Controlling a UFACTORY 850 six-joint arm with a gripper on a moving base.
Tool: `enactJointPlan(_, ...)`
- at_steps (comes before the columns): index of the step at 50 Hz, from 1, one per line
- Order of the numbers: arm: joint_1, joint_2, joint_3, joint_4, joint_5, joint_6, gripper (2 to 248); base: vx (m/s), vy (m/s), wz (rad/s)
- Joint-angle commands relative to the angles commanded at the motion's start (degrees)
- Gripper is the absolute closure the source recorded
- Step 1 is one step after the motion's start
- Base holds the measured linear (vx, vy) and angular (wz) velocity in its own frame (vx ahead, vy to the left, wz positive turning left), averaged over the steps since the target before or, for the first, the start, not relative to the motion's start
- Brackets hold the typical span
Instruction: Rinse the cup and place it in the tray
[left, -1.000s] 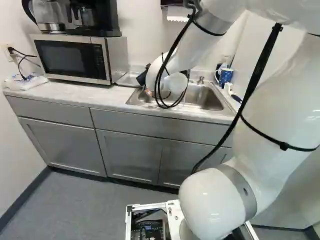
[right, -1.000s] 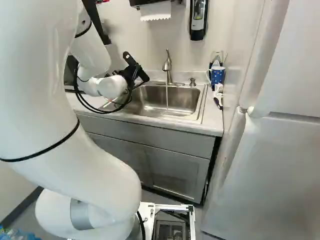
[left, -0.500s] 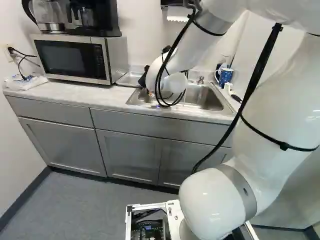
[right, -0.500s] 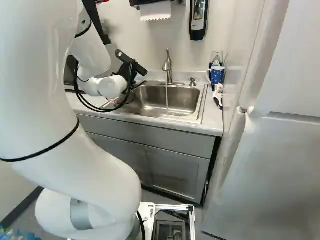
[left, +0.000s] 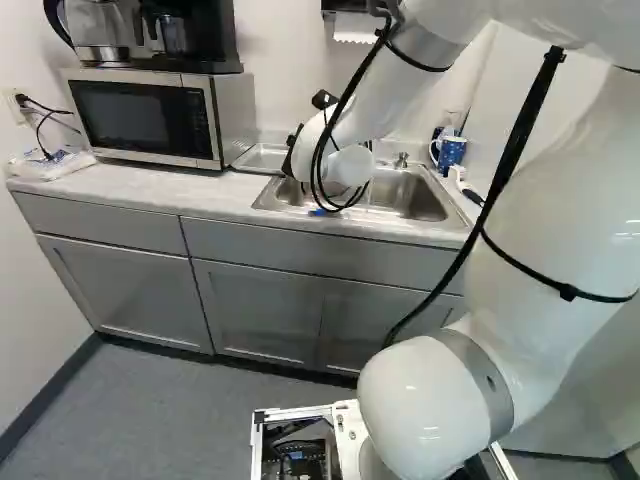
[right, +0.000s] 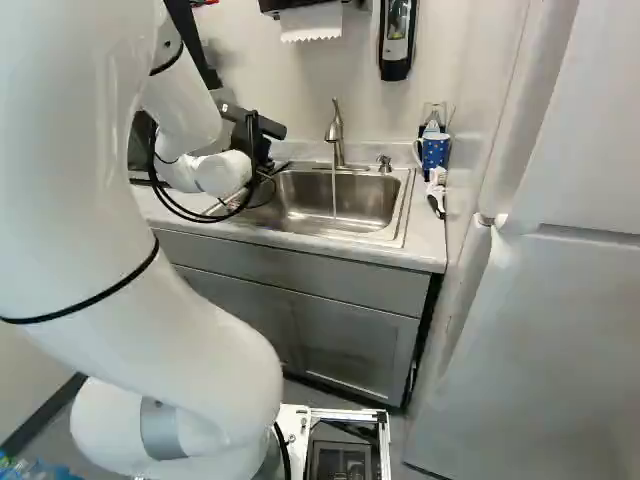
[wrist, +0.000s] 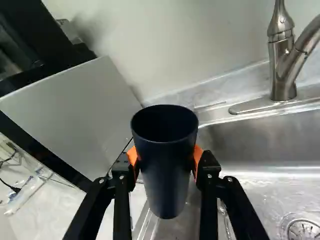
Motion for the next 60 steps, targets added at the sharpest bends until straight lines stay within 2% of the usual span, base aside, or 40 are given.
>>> enactJointPlan(35,0.0,0.0,0.0,0.0,0.0,-21.1,127,0.0,0.0,0.0)
enactJointPlan(60,0.0,0.0,-0.4,0.0,0.0,-21.1,127,0.0,0.0,0.0)
